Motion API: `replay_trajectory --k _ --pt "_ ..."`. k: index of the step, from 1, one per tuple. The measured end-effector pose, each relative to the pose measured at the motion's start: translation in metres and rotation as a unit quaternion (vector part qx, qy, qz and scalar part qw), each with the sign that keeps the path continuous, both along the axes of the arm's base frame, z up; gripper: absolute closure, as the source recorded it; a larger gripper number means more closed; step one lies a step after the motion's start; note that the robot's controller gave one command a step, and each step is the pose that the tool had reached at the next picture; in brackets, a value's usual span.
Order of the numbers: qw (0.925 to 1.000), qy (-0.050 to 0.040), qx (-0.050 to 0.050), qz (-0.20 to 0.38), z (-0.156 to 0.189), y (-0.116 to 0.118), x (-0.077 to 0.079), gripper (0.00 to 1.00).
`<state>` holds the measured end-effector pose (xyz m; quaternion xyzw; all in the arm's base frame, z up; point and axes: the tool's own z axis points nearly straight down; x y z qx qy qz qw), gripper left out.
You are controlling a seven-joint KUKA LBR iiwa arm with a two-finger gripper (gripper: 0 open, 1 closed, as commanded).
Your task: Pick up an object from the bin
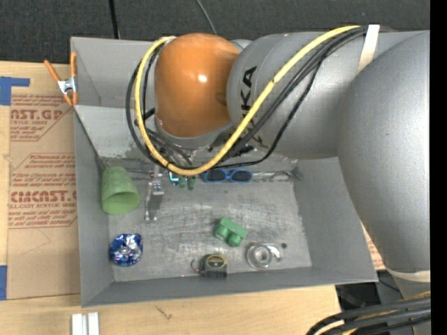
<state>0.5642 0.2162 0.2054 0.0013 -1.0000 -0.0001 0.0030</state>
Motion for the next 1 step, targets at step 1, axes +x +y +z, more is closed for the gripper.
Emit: replay_trajectory --k 1 --pt "0.9953 -0.0020 0.001 0.097 -0.1310 0.0140 -0.0619 0.00"
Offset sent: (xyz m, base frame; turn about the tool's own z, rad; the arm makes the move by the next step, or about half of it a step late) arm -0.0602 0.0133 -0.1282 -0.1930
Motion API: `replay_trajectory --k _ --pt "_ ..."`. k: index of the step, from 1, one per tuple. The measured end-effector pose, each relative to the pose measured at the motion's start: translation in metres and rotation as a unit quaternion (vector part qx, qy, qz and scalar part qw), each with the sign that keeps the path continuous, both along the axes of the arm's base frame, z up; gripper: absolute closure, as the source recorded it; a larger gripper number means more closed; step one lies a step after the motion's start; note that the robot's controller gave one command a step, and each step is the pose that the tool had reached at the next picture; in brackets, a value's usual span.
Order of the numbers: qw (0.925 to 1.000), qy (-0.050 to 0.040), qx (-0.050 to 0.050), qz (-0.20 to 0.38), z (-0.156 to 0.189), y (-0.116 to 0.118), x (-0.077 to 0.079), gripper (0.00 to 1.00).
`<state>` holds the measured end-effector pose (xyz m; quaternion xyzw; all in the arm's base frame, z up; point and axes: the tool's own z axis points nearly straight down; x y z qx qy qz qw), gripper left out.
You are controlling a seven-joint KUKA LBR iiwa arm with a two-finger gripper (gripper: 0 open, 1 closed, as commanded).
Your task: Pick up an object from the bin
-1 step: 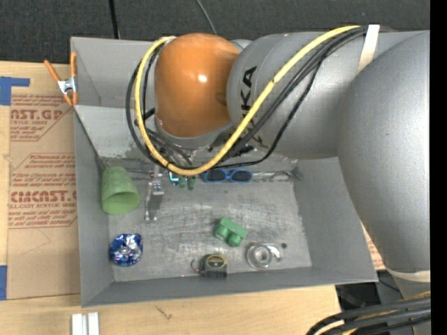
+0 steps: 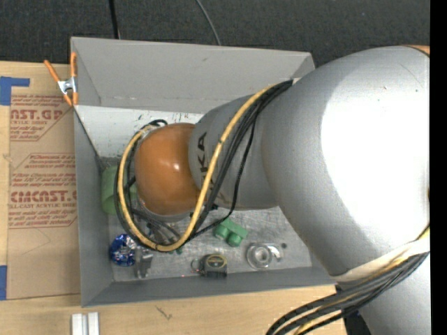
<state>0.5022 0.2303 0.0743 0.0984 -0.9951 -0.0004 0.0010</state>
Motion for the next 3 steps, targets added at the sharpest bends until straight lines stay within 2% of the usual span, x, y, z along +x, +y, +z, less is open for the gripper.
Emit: replay_trajectory --k 1,2,3 --pt "1.0000 -0.0011 0.000 -0.001 0.002 -0.001 0.002 1.00" --pt "0.9873 -0.0056 0.001 0.159 0.139 0.006 0.024 1.00" --pt "0.9763 0.0024 0.000 0.216 0.053 0.003 -0.005 1.00"
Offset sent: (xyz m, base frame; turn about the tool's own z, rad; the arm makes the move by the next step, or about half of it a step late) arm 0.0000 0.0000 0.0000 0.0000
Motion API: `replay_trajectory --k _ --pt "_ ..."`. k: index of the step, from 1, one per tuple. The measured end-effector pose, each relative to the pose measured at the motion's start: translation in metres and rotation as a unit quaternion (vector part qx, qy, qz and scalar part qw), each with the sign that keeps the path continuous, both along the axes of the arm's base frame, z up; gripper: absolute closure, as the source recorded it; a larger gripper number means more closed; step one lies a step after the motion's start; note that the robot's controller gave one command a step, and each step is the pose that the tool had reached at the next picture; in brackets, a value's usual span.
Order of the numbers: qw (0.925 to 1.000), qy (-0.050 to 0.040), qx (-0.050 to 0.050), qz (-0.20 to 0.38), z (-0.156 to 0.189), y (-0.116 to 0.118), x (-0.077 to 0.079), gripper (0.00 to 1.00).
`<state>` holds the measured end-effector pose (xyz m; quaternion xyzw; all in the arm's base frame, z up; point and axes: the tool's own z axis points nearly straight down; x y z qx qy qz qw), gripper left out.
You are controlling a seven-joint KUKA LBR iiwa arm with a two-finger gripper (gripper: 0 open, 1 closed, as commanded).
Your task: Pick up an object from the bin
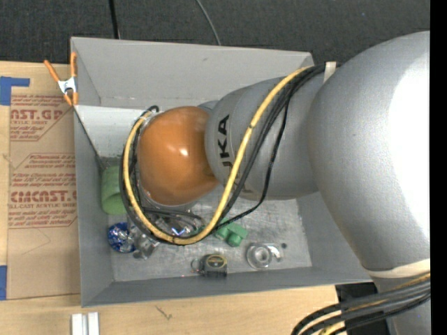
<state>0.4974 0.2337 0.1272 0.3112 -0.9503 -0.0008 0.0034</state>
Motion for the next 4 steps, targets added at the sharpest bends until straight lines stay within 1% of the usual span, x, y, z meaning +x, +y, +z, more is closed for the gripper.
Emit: replay_trajectory --k 1,2,3,4 --pt "0.9992 -0.0056 0.002 -0.039 -0.006 0.005 0.069 1.00" --pt "0.9993 -0.0040 0.002 -0.038 -0.006 0.005 0.067 0.00" --pt "0.9987 -0.0032 0.001 0.051 -0.014 0.013 0.025 0.00" --pt "0.9987 -0.0037 0.002 0.050 -0.014 0.013 0.026 1.00"
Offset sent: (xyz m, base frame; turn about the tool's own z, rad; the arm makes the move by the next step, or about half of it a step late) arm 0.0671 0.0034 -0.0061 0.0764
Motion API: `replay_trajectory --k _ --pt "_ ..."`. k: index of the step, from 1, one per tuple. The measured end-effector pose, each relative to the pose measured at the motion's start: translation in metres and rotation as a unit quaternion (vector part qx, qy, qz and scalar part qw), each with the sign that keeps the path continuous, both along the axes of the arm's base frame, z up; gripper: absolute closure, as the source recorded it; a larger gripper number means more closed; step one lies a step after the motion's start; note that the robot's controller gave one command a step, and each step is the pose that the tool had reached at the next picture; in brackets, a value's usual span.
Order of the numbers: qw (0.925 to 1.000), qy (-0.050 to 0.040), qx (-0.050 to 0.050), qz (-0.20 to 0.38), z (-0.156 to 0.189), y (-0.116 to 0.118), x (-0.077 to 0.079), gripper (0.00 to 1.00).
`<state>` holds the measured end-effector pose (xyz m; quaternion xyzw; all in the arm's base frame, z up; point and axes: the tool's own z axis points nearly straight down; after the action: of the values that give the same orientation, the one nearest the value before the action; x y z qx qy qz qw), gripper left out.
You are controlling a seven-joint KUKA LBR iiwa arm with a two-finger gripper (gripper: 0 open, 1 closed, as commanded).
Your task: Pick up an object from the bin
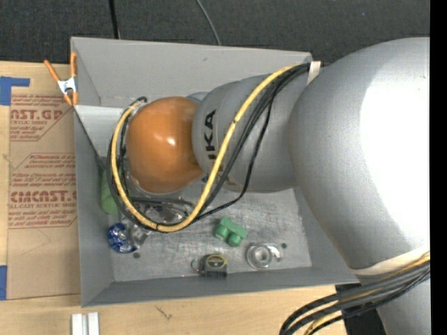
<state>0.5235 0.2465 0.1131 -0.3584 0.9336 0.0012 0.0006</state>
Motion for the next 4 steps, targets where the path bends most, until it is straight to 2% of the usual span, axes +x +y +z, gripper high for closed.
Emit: replay_trajectory --k 1,2,3,4 --pt "0.9962 -0.0038 0.001 0.088 0.112 -0.005 -0.034 1.00" --pt "0.9956 0.0032 -0.001 0.094 0.041 -0.004 -0.047 1.00" --pt "0.9929 -0.0016 -0.001 0.119 0.008 -0.022 0.026 1.00" --pt "0.9928 -0.0007 0.000 0.120 0.010 -0.019 0.024 0.00"
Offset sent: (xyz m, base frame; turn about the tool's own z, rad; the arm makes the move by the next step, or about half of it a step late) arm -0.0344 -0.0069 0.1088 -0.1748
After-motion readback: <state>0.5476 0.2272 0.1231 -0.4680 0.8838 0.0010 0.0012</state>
